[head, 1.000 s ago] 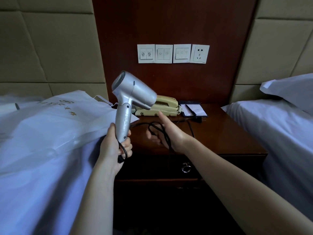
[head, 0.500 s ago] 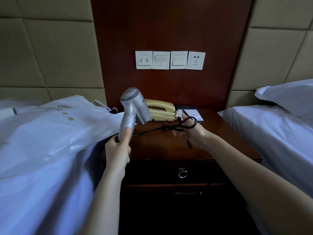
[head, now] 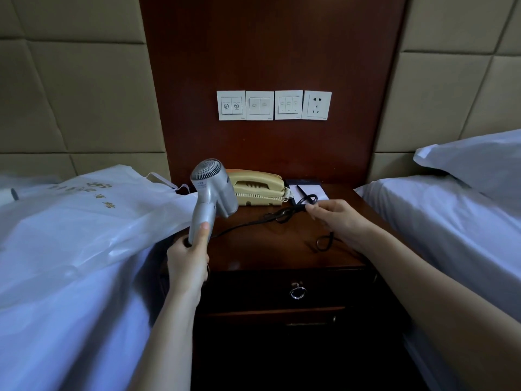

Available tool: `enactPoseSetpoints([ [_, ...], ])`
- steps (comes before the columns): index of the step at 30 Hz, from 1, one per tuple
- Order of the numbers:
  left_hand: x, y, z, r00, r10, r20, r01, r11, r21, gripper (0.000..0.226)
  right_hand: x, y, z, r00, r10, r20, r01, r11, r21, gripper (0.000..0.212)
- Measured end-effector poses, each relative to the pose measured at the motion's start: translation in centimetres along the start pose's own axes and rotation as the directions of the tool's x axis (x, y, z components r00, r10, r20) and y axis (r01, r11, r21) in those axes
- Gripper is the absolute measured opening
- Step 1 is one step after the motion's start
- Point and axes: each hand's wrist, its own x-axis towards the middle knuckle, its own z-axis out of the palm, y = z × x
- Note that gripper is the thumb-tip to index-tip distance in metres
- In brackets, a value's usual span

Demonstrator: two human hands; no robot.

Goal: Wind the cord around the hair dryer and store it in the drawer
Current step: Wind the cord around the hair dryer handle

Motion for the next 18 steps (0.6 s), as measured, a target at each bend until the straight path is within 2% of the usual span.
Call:
enactPoseSetpoints([
  [3, 0.0, -0.1, 0.2, 1.0, 0.023, -0.015, -0.022, 1.0, 0.018, 0.038, 0.2, -0.1, -1.0, 0.997, -0.019, -0.081, 0.014, 0.999, -0.052, 0.037],
  [6, 0.3, -0.1, -0.2, 0.996, 0.045, -0.072, -0.042, 0.998, 0.037, 0.038, 0.3, -0.1, -3.0, 0.968, -0.004, -0.25, -0.007, 0.999, -0.044, 0.04],
  [7, 0.5, -0.2, -0.6, 0.994, 0.043, -0.1, -0.039, 0.999, 0.037, 0.038, 0.4, -0.2, -4.1, 0.949, -0.008, -0.316, -0.017, 0.997, -0.078, 0.039],
  [9, 1.2, -0.6, -1.4, 0.986, 0.003, -0.164, -0.005, 1.0, -0.006, 0.039, 0.5, -0.1, -6.8, 0.922, -0.035, -0.387, -0.081, 0.957, -0.28, 0.04],
  [12, 1.8, -1.0, -2.6, 0.974, -0.055, -0.218, 0.042, 0.997, -0.061, 0.043, 1.1, 0.6, -8.4, 0.914, -0.068, -0.4, -0.196, 0.789, -0.582, 0.042],
  [15, 1.7, -1.1, -2.6, 0.977, -0.042, -0.208, 0.034, 0.999, -0.042, 0.042, 1.6, 0.7, -6.6, 0.905, -0.119, -0.409, -0.249, 0.632, -0.734, 0.041],
  [18, 1.4, -1.0, -1.9, 0.984, -0.054, -0.171, 0.043, 0.997, -0.068, 0.037, 2.2, 0.3, -4.8, 0.935, -0.147, -0.322, -0.22, 0.472, -0.854, 0.037],
])
